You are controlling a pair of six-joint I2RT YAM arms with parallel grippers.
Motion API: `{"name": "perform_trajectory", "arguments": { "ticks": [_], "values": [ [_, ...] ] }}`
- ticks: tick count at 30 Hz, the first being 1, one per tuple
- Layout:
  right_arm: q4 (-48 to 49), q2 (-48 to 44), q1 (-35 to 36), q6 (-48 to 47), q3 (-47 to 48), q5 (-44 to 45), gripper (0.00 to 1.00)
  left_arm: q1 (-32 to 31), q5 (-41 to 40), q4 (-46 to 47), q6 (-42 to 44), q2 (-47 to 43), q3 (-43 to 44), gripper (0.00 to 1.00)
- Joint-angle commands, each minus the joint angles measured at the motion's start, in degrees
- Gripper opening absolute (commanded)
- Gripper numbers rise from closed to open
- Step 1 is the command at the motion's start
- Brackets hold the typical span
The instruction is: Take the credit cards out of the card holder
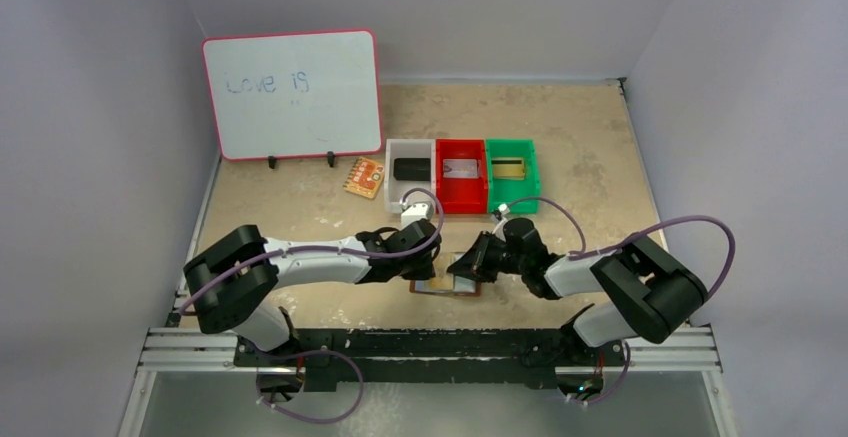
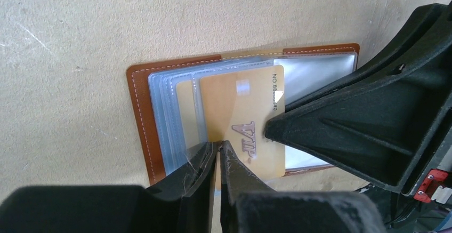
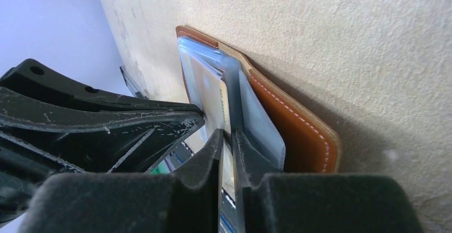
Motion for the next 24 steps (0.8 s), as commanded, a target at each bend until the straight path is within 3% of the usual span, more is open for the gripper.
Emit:
{"name": "perform_trajectory", "arguments": {
  "ticks": [1, 3, 6, 9, 12, 16, 20, 24],
  "values": [
    [1.26, 0.45, -0.24, 0.14, -0.48, -0.12, 0.15, -0.33, -3.45, -6.50, -0.20, 3.80, -1.21, 0.07],
    [2.03, 0.39, -0.31, 0.50, -0.89, -0.27, 0.18, -0.33, -4.29, -7.18, -0.59, 3.93, -1.22, 0.05],
    [2.47, 0.23, -0.40, 0.80, -1.03, -0.29, 0.11, -0.33, -4.78, -7.56, -0.70, 4.02, -1.26, 0.03],
    [1.62, -0.16, -0.58, 0.84, -1.04, -0.04, 0.26, -0.28, -4.82, -7.72, -0.70, 4.70, -0.91, 0.01],
    [1.47, -1.09, -0.85, 1.13, -1.43, 0.27, 0.29, -0.33, -4.95, -8.44, -0.65, 5.75, -0.38, 0.00],
    [-0.64, -2.90, -1.43, 0.67, -1.26, 1.16, 0.15, -0.32, -5.64, -9.01, -0.72, 5.88, -0.32, 0.00],
    [-3.24, -4.53, -1.87, 0.61, -1.56, 2.43, 0.21, -0.33, -6.43, -9.77, -0.92, 5.73, -0.33, 0.00],
    [-1.36, -5.00, -2.34, 0.62, -2.32, 1.59, 0.06, -0.33, -6.62, -9.91, -0.82, 5.52, -0.53, 0.00]
  ]
}}
